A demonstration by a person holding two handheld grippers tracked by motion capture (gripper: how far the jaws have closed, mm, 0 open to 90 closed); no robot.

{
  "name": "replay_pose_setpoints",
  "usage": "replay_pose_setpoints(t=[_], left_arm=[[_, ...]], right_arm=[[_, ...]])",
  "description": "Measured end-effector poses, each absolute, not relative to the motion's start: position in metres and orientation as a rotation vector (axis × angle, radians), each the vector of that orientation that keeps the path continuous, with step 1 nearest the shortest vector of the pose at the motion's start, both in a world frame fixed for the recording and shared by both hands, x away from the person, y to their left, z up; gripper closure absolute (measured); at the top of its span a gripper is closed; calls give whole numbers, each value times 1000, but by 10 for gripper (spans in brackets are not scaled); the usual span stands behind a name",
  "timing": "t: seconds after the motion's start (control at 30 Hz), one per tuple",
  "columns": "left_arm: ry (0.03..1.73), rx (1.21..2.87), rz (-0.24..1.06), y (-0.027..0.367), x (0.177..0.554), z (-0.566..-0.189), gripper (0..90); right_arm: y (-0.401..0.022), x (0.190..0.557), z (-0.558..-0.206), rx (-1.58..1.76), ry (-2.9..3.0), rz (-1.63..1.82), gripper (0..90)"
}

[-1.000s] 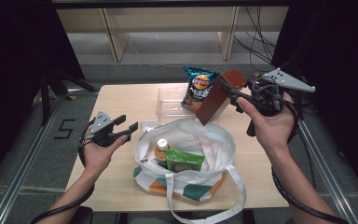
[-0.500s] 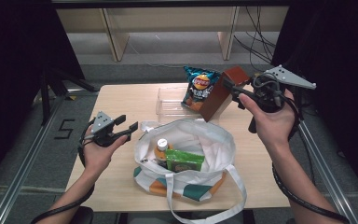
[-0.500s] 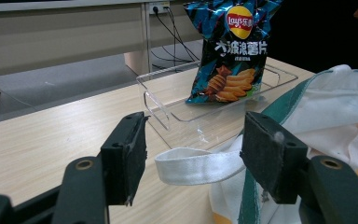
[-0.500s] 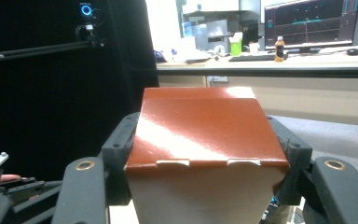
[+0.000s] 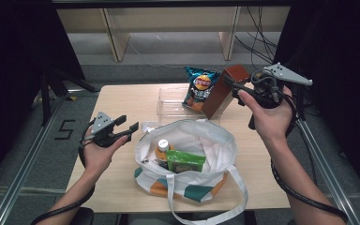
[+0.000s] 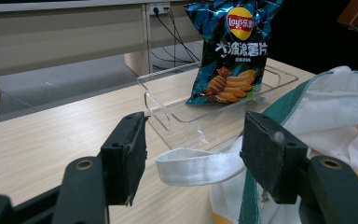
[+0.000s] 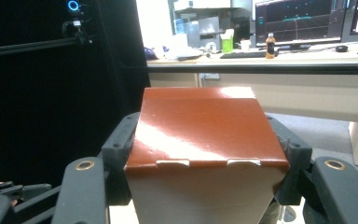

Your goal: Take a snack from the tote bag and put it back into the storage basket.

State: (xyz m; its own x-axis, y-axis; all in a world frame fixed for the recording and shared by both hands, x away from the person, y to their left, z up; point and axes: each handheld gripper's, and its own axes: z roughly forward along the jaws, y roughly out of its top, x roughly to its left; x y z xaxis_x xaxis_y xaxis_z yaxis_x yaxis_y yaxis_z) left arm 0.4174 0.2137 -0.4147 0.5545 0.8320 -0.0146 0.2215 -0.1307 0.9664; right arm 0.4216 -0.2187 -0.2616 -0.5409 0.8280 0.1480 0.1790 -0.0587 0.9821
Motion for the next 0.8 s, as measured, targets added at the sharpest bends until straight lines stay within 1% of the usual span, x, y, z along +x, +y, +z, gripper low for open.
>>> replay_pose_setpoints(t=[0.8], left_arm=[[900,1653,673,215,418,-415,394]], right_arm=[[-212,445,-271,1080,1702,1604,396]])
